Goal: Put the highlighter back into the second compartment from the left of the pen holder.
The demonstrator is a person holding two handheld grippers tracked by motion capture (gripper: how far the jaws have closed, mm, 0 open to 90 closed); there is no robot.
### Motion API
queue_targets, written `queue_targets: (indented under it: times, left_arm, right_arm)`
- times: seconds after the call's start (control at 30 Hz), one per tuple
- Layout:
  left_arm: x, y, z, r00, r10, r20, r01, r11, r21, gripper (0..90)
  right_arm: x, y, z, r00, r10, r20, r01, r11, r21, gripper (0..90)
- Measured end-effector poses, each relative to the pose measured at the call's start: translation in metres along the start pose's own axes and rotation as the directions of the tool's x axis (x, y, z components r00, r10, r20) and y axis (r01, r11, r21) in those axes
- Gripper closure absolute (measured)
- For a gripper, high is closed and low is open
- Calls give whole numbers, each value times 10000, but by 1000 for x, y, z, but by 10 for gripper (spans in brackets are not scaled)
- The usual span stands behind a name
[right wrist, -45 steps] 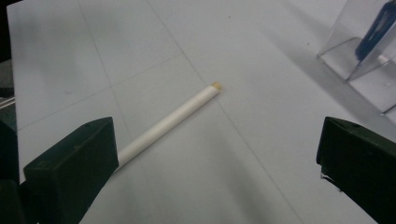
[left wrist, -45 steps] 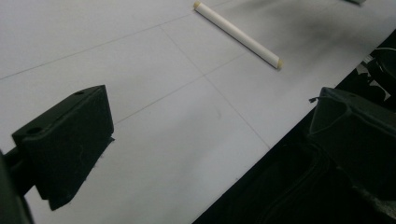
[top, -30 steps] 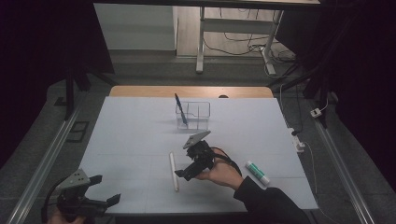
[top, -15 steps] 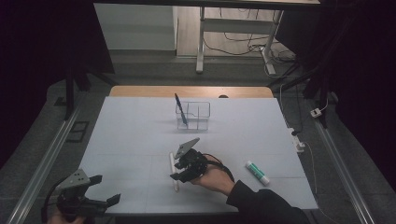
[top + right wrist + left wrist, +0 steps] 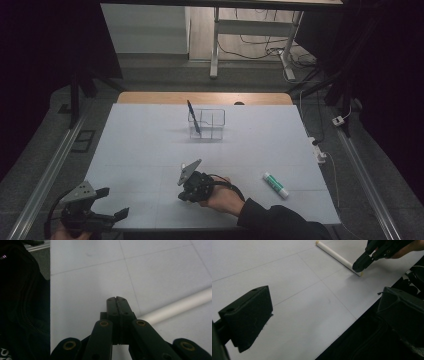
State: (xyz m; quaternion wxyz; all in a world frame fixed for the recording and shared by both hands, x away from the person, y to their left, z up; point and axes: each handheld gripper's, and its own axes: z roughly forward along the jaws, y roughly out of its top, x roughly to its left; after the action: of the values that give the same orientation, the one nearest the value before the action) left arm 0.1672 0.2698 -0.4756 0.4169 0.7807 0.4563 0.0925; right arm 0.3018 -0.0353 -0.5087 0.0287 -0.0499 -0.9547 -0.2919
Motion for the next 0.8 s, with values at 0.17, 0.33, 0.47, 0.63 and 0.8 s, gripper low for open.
queue_targets:
  times: [0.17, 0.33, 0.47, 0.63, 0.8]
  left_arm:
    - [0, 0, 0, 10000, -3, 8, 3, 10000, -6, 0]
    - [0, 0, 0, 10000, -10, 5, 10, 10000, -8, 0]
    - [0, 0, 0, 10000, -15, 2, 15, 10000, -8, 0]
    - [0, 0, 0, 10000, -21, 4, 21, 10000, -10, 0]
    - [0, 0, 0, 10000, -25, 2, 25, 10000, -12, 0]
  right_arm:
    - [-1, -4, 1, 10000, 96, -16, -96, 9999, 56, 893]
    - [-2, -8, 2, 9999, 114, -13, -114, 9999, 130, 893]
    - [-2, -11, 0, 9999, 141, -96, -140, 9998, 173, 893]
    - [-4, -17, -6, 9994, 336, 16, -337, 9990, 305, 893]
    - [-7, -25, -12, 9989, 448, 131, -454, 9979, 454, 893]
